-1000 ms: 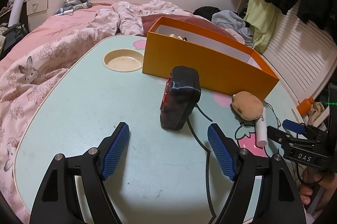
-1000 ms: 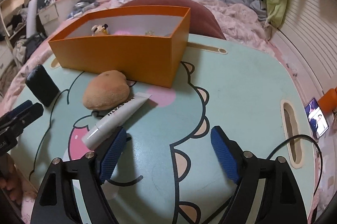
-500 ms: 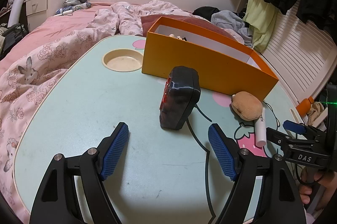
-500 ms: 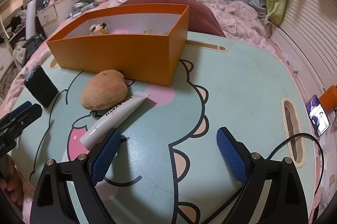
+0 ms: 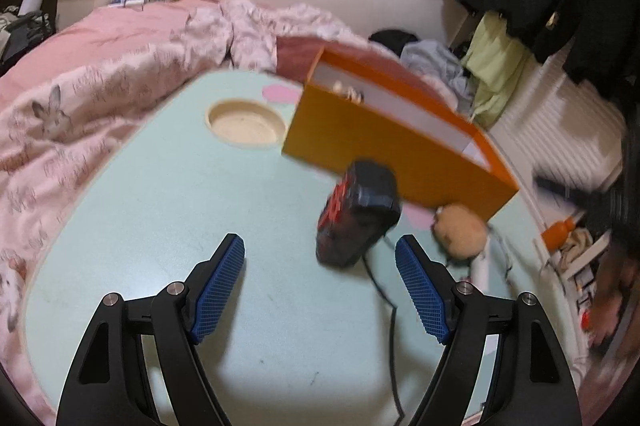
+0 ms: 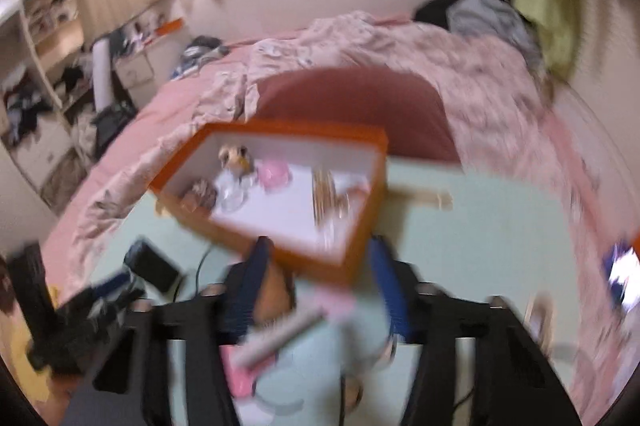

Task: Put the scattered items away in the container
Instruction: 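Reach into the box and grasp the gold perfume bottle with the right gripper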

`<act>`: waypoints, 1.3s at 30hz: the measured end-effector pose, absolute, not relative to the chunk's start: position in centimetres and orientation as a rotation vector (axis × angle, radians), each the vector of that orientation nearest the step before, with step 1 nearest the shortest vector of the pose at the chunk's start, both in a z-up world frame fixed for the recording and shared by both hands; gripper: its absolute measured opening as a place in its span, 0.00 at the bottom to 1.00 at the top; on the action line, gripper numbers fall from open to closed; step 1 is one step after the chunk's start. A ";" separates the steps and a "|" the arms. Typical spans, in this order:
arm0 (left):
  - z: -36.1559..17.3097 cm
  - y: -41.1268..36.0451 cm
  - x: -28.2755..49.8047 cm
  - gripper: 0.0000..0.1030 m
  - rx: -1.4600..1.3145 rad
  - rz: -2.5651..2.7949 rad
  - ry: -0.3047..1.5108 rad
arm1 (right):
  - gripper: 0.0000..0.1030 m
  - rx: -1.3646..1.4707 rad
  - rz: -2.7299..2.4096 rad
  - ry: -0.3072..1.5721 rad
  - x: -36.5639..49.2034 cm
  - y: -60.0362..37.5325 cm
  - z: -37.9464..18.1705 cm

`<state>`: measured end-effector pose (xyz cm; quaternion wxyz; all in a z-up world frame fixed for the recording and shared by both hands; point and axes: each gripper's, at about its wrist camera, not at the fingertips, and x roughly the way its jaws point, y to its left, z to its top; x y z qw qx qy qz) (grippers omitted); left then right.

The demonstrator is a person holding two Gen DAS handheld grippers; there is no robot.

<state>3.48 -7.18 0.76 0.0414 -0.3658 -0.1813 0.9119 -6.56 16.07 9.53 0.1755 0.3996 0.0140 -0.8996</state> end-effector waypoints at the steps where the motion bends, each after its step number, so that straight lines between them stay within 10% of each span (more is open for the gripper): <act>1: 0.7 -6.7 3.6 0.76 -1.113 2.805 -0.524 | 0.23 1.157 -2.529 0.096 -8.4 15.1 9.7; 23: 0.7 -6.4 3.6 0.76 -1.112 2.797 -0.492 | 0.18 1.648 -2.338 0.709 -18.6 7.3 1.1; 39: 0.7 -6.3 3.6 0.76 -1.118 2.802 -0.479 | 0.16 1.273 -2.382 0.064 -12.5 12.3 9.1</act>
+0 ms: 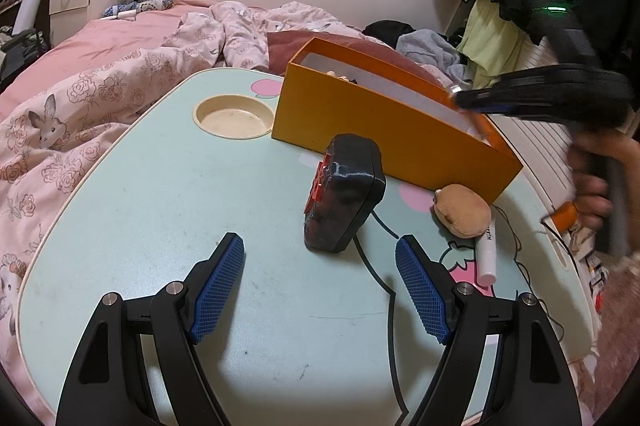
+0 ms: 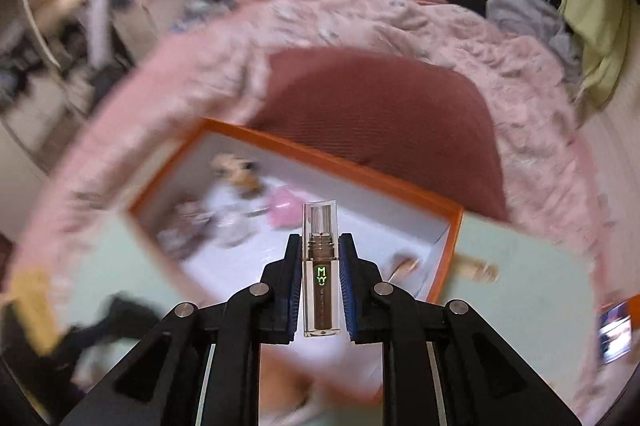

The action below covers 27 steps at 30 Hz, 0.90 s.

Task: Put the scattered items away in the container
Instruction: 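Reach into the box and grasp the gold perfume bottle with the right gripper, then lift the gold bottle out and set it on the table with the right gripper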

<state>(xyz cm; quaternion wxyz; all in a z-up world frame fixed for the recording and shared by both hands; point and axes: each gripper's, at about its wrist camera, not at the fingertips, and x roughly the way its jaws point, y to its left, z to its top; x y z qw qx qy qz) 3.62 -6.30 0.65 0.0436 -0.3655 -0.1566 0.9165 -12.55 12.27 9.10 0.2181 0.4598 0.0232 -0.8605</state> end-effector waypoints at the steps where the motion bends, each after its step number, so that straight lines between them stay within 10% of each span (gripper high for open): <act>1: 0.7 -6.3 3.6 0.76 -1.118 2.802 -0.478 | 0.16 1.250 -2.368 0.035 -11.4 12.9 9.6; 17: 0.7 -5.9 3.5 0.78 -1.134 2.812 -0.437 | 0.21 1.319 -2.397 -0.262 -2.3 19.7 3.3; 20: 0.7 -5.8 3.5 0.78 -1.138 2.815 -0.427 | 0.54 1.237 -2.497 -0.250 -1.2 20.0 3.7; 27: 1.2 -6.1 3.1 0.78 -1.173 2.786 -0.442 | 0.59 1.045 -2.611 -0.205 2.5 20.8 3.2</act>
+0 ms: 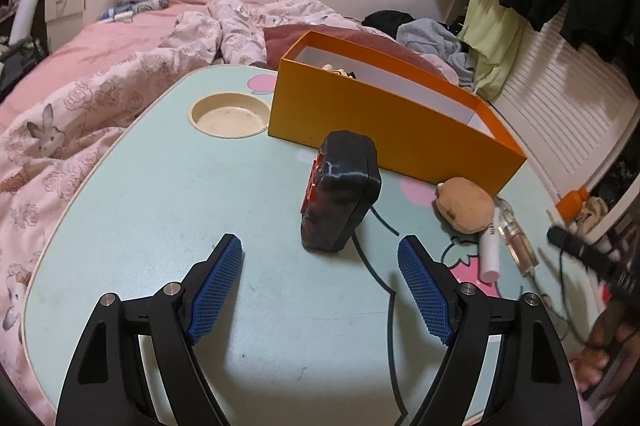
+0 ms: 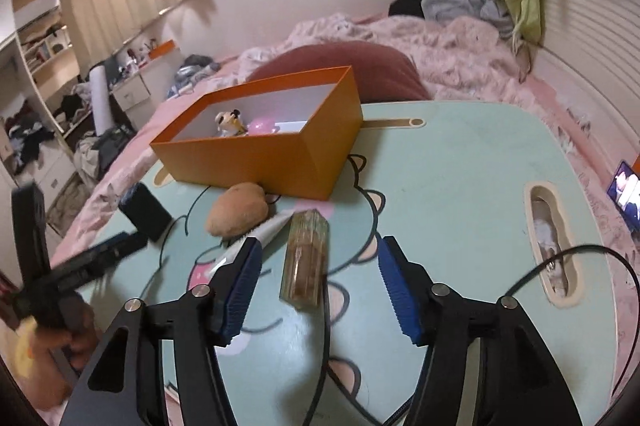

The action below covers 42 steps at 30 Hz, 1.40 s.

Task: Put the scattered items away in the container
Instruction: 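Lift the gold bottle out and set it on the table with the right gripper, then reach into the box and grasp the cartoon dog keychain with the left gripper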

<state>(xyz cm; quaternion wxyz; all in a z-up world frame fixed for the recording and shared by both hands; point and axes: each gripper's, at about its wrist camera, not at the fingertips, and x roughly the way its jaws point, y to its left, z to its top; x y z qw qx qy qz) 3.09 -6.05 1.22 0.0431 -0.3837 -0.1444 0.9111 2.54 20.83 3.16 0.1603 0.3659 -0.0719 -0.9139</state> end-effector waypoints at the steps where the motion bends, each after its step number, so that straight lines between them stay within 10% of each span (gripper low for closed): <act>1: 1.6 -6.3 3.2 0.78 -1.174 2.794 -0.449 | 0.59 1.020 -2.617 -0.222 3.0 21.0 3.1; 13: 12.9 -3.0 -7.5 0.78 -1.177 2.805 -0.014 | 0.69 0.981 -2.597 -0.187 3.6 19.9 2.7; 18: 8.9 0.0 -16.8 0.54 -1.524 2.703 0.191 | 0.69 0.988 -2.588 -0.212 3.6 20.2 2.5; 34: 1.8 1.4 -22.6 0.40 -1.786 2.667 0.348 | 0.69 1.021 -2.558 -0.302 3.3 21.5 2.0; 42: 5.3 0.3 -20.3 0.40 -1.628 2.636 0.130 | 0.69 1.038 -2.552 -0.308 3.2 21.5 1.7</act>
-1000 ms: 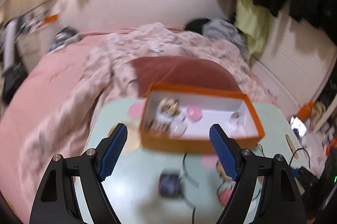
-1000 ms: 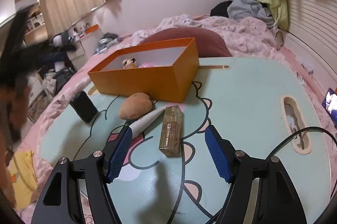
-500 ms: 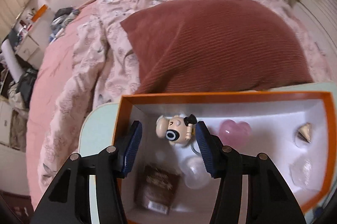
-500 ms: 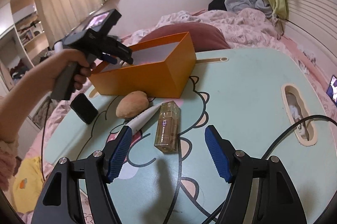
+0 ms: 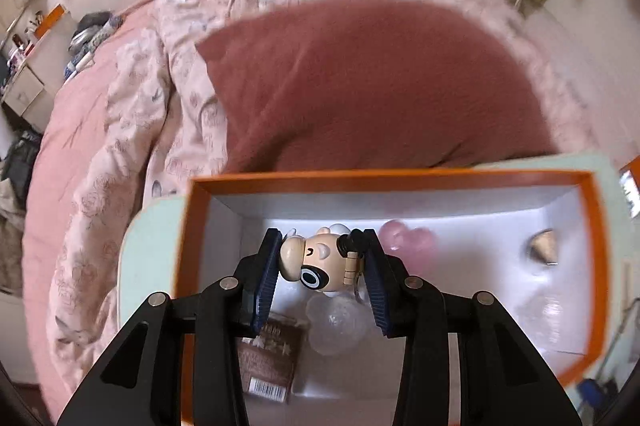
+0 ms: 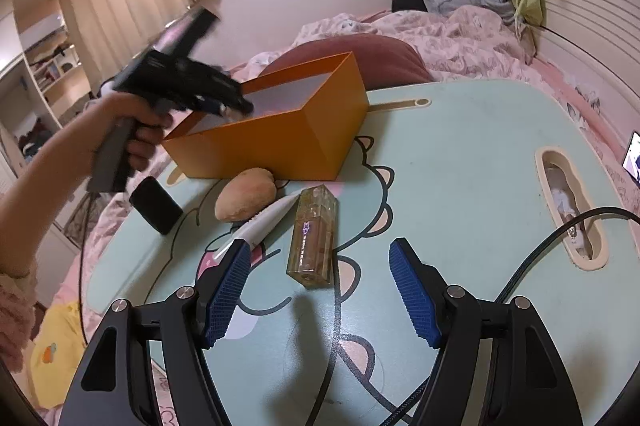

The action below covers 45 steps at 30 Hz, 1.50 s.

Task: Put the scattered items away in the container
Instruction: 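Reach into the box and grasp the cartoon dog keychain with the left gripper, then lift the keychain out and release it on the table with the left gripper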

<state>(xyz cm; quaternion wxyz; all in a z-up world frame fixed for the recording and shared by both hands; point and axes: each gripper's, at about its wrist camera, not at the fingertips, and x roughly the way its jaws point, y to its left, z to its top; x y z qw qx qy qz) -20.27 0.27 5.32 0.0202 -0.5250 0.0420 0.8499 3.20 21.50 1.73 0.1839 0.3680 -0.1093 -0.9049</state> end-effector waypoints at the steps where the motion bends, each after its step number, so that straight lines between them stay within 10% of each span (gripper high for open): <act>1: 6.2 0.2 -19.8 0.40 -1.595 2.637 0.106 | 0.69 1.040 -2.553 -0.304 3.2 21.5 1.7; 10: 12.8 0.1 -10.6 0.40 -1.290 2.499 -0.142 | 0.69 1.053 -2.553 -0.314 3.1 21.3 1.6; 39: 5.5 -1.8 -1.8 0.42 -1.189 2.485 -0.277 | 0.69 1.079 -2.554 -0.279 2.9 21.0 1.4; 45: 5.7 -3.1 0.8 0.61 -1.154 2.551 -0.347 | 0.69 1.072 -2.562 -0.230 2.8 20.3 1.8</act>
